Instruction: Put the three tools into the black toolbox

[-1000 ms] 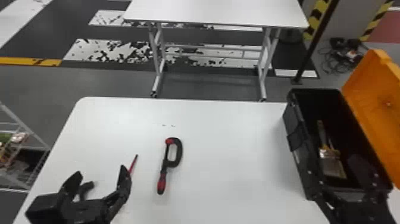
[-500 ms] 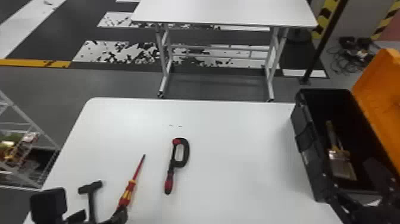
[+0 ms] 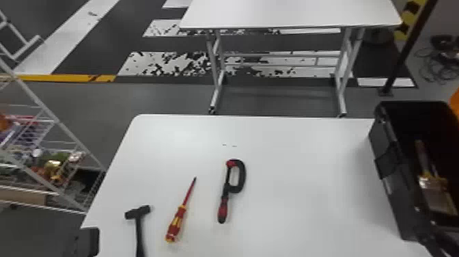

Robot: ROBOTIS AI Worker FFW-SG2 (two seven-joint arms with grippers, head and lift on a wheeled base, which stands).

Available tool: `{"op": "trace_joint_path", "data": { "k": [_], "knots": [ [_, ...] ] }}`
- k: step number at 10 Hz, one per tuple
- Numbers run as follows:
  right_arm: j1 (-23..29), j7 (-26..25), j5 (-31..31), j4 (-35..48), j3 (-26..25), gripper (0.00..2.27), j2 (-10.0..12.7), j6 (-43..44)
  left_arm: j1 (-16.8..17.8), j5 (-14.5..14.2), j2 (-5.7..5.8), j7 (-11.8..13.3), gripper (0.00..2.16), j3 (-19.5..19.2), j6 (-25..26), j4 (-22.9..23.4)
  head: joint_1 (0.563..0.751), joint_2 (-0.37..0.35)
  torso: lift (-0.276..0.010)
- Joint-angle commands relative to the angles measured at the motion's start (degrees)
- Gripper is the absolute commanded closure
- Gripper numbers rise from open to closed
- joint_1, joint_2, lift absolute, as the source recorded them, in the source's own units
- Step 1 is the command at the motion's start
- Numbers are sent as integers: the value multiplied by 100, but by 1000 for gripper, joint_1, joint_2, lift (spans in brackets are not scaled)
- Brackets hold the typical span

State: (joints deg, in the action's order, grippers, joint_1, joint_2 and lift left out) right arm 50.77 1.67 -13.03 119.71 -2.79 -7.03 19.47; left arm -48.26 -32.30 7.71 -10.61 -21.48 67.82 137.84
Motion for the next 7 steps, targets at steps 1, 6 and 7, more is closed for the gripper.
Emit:
{"op": "trace_joint_path", "data": {
  "k": [1,6,7],
  "knots": [
    [3,0,-6,-9,-2,164,0,8,159,-22,-23,-99,90,-67,333,-46,695,170,-51],
    [3,0,-6,-27,-2,164,-70,26,897,49,-23,-187,90,-234,1142,-486,695,203,-51],
    [-24,0,-24,-53,-2,164,-88,8,985,66,-23,-196,90,-260,1177,-547,695,215,-51]
  ]
}}
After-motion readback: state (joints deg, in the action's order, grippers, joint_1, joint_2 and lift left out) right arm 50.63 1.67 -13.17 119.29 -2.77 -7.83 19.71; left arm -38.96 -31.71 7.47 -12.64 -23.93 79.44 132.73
